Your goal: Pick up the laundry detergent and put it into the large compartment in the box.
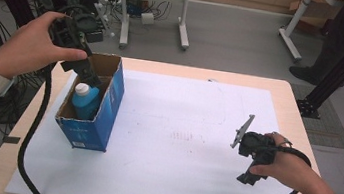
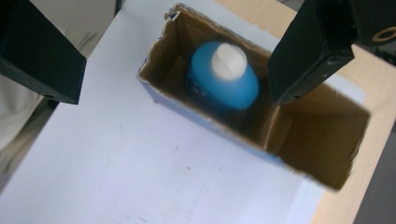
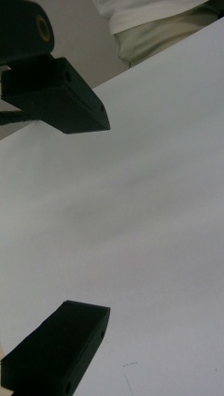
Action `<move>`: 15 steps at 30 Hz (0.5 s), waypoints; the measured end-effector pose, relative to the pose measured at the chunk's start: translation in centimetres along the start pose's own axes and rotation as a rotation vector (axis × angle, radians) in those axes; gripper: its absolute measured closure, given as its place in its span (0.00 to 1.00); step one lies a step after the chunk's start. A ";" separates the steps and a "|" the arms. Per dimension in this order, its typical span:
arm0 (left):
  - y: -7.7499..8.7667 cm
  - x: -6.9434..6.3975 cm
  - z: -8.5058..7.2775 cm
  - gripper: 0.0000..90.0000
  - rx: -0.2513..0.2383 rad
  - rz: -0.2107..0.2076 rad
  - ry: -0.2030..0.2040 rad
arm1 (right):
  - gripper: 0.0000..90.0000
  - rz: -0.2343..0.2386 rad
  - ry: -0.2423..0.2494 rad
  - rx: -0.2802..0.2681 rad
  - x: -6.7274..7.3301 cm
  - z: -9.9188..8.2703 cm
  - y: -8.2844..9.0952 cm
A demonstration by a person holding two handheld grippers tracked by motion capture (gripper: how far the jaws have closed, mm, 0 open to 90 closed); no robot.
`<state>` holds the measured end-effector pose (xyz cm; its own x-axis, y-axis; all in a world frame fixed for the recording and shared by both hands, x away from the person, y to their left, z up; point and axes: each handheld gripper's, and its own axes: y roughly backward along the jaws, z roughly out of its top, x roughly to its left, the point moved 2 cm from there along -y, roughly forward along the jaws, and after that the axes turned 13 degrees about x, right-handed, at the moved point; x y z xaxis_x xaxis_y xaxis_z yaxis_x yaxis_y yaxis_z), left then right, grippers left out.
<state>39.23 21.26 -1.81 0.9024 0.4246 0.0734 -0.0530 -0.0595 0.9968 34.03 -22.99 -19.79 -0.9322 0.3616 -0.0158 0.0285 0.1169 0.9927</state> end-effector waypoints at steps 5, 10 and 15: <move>-0.4 -1.2 3.0 0.05 0.035 0.035 -0.107 | 0.10 0.007 -0.018 -0.006 0.0 -0.5 -0.1; -1.5 -3.3 6.8 0.06 0.114 0.105 -0.226 | 0.10 0.013 -0.037 -0.005 0.1 -0.7 -0.2; -2.6 -4.0 9.6 0.06 0.160 0.122 -0.284 | 0.10 0.014 -0.045 -0.012 0.1 -0.8 -0.3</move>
<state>39.85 10.99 -4.99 0.9776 0.1390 0.1578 -0.1205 -0.2449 0.9620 33.65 -23.78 -19.99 -0.9147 0.4041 -0.0071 0.0369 0.1010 0.9942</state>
